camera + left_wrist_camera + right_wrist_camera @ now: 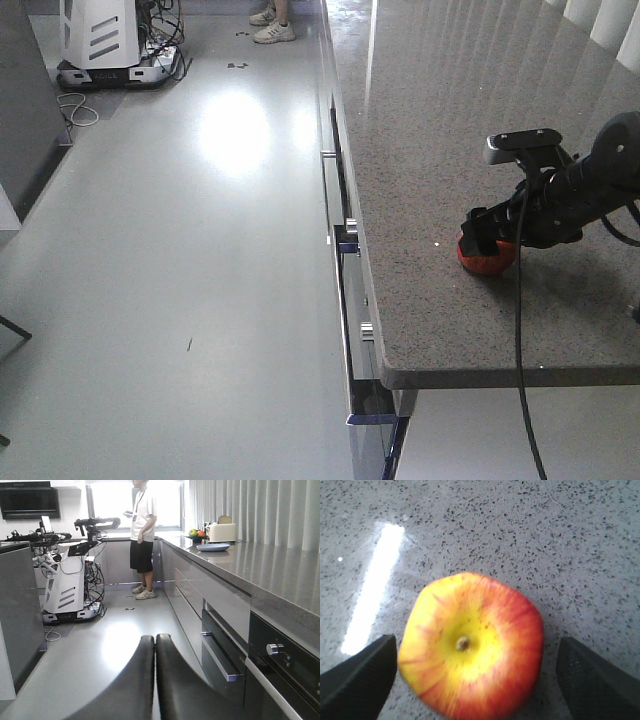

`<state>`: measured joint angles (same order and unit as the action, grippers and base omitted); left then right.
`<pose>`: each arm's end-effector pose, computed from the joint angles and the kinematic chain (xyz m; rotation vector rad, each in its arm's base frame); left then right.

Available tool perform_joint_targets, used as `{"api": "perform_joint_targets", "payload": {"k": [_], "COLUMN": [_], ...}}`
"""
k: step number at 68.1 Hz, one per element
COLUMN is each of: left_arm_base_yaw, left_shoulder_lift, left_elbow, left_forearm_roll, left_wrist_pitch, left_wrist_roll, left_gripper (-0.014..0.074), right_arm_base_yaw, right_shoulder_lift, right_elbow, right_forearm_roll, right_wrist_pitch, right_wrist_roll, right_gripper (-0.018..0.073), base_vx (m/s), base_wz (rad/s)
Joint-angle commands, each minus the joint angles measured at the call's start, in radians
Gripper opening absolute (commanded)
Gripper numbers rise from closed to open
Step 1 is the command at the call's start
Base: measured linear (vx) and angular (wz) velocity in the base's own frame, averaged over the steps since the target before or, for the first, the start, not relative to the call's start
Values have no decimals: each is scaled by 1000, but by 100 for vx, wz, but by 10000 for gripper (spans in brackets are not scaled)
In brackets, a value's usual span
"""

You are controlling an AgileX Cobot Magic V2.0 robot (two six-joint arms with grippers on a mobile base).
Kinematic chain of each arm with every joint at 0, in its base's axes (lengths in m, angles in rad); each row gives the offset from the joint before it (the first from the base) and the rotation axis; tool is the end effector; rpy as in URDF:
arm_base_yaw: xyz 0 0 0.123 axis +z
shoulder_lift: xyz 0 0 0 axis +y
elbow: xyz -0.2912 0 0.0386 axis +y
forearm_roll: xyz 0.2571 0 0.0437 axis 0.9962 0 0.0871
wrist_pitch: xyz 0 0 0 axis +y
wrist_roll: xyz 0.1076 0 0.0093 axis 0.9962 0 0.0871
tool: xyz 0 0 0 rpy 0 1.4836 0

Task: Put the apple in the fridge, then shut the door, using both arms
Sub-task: 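Lower the open right gripper over the apple and close on it, then lift the apple with the right gripper off the countertop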

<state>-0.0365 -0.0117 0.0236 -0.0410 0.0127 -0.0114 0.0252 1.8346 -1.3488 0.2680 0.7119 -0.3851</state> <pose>0.0737 -0.0028 0.2055 -0.0116 1.5086 -0.0718 0.4092 0.0290 0.2182 -0.3271 2.6268 0.1800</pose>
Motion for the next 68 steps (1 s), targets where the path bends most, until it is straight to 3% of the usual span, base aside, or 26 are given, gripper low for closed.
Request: {"api": "perform_joint_targets", "payload": {"k": [1,12,45,57,68], "left_arm_base_yaw": [-4,-4,-4,-4,-4], "left_shoulder_lift": [-13,-13,-13,-13,-13], "left_elbow": [-17,-17,-17,-17,-17], "left_forearm_roll": [-9,-9,-9,-9,-9], "left_wrist_pitch": [-77,-77,-77,-77,-77], "left_wrist_roll": [-3,-3,-3,-3,-3], "left_gripper": [-6,-6,-6,-6,-6], "right_arm_base_yaw": [-3,-3,-3,-3,-3], "right_shoulder_lift": [-22,-4,-43,-127,-256], "right_elbow": [-47,-48,-48,-48,27], "right_forearm_roll": [12,12,35,58,74], "right_wrist_pitch": [-38,-37,-37,41,87], "right_wrist_roll": [-10,-10,-7,-2,100], "right_gripper": [606,547,226,169,159], "base_vx": [0,0,0,0,0], "base_wz": [0,0,0,0,0]}}
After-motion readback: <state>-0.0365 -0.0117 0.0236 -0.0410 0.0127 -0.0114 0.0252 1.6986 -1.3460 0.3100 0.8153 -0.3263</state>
